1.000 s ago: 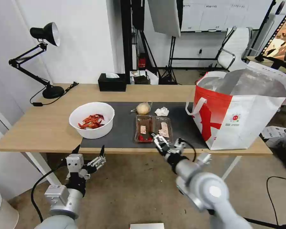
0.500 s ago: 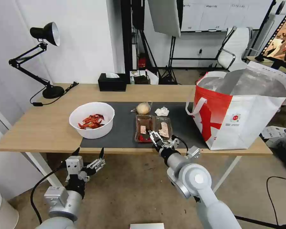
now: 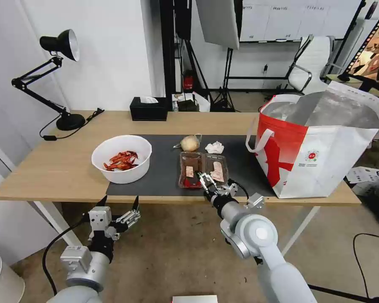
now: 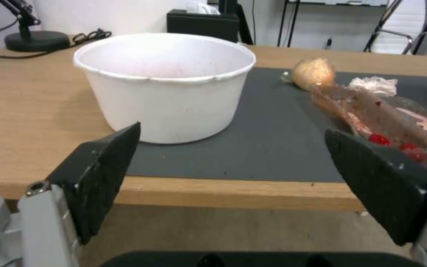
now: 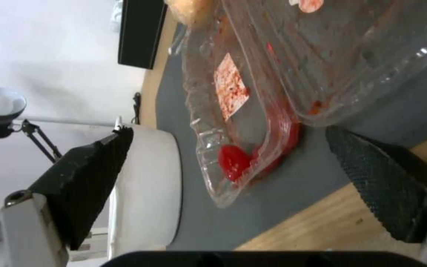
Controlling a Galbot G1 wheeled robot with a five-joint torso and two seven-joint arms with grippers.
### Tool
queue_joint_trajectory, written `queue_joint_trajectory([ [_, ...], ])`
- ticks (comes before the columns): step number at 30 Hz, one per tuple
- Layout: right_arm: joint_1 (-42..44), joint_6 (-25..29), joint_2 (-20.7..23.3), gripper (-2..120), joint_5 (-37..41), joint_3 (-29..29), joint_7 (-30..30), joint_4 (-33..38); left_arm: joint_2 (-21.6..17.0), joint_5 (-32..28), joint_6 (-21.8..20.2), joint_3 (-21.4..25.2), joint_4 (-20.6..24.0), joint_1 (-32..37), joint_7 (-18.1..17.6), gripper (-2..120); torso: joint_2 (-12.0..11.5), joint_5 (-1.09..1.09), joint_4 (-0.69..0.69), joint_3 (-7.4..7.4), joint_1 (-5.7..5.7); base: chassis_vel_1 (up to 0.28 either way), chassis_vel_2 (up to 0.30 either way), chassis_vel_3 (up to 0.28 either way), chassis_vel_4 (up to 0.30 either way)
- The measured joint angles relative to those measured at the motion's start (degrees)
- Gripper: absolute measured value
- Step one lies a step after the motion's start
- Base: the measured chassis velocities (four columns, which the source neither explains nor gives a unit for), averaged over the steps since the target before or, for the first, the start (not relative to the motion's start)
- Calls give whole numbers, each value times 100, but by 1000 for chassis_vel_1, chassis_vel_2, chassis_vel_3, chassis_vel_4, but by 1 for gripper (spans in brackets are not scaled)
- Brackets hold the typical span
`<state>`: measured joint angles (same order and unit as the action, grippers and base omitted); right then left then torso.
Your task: Pick up the trash from the table and place it into the takeout bag.
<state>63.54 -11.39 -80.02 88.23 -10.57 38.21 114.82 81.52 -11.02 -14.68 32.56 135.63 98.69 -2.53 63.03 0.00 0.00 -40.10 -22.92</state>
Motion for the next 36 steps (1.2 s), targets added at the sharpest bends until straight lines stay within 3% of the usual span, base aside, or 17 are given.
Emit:
queue_joint_trajectory([
  [13,-185,83,-101,100,-40,-12,88,-183,-13,-36,23,6,-42,-33,-9,100,0,0,1,0,1,0,0,0,0],
  [22,-49,289,11,100,-1220,116,-394,-10,-1,-37,46,12,-42,-15,-16,100,0,0,0,-1,0,0,0,0,0],
  [29,9,369,283,100,-2897,172,-1125,-89,34,-26,58,8,-42,6,-20,100,0,1,0,-1,1,0,0,0,0],
  [36,-346,227,529,100,-2963,355,-1938,-179,39,-26,138,50,2,63,-23,100,0,0,-1,-1,0,0,0,0,0],
])
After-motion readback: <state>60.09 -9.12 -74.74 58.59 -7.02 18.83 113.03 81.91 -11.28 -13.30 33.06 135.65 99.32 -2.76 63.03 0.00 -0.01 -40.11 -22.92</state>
